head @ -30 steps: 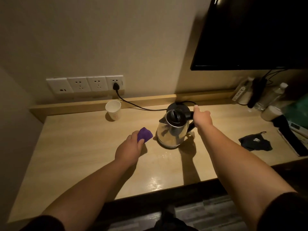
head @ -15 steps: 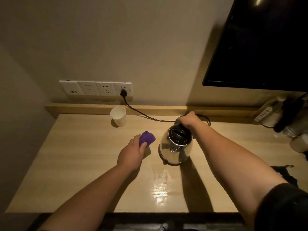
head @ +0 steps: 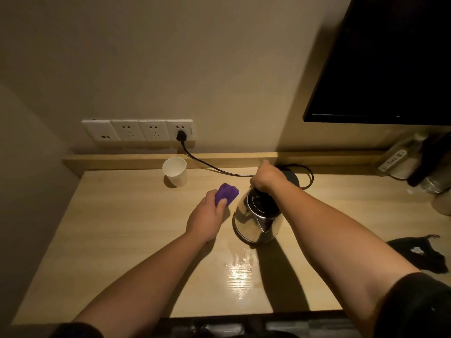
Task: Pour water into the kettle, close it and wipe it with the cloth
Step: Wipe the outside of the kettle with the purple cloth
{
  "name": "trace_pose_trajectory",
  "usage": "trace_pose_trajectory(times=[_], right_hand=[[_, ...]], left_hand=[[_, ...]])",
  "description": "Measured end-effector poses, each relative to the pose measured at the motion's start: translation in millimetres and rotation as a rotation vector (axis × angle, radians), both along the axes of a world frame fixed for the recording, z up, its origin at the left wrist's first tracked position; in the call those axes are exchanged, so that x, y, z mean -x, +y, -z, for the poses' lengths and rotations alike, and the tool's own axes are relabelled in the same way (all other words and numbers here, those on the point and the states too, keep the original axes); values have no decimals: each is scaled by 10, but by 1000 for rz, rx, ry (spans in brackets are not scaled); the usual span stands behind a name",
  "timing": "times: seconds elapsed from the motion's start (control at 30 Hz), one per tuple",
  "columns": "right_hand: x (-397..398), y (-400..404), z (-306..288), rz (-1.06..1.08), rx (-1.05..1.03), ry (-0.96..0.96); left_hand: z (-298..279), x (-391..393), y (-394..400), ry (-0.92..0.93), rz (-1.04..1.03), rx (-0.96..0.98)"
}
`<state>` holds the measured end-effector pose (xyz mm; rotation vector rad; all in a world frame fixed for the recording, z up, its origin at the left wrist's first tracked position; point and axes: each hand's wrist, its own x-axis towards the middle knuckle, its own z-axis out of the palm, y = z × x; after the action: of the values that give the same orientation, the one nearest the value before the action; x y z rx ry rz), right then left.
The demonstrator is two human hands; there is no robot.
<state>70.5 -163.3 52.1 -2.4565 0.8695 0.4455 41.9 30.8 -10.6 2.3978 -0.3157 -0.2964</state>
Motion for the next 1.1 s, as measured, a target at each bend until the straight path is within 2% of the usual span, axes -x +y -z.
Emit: trace_pose_trajectory(times=[0.2, 0.43, 0.57, 0.77, 0.9, 1.1], right_hand=[[179, -90, 17, -58, -56, -160], [534, -371, -66, 41, -179, -387], [707, -464, -49, 106, -269, -447], [836, -518, 37, 192, -351, -550], [860, -544, 67, 161, -336, -558], [909, -558, 73, 185, -384, -584]], left_hand=[[-39, -190, 21, 29, 56, 101], [-56, -161, -43, 57, 156, 226], [-104, -88, -178, 25, 238, 282], [-202, 63, -375, -121, 371, 245], [-228, 141, -523, -185, 421, 186], [-222, 228, -687, -320, 495, 41]])
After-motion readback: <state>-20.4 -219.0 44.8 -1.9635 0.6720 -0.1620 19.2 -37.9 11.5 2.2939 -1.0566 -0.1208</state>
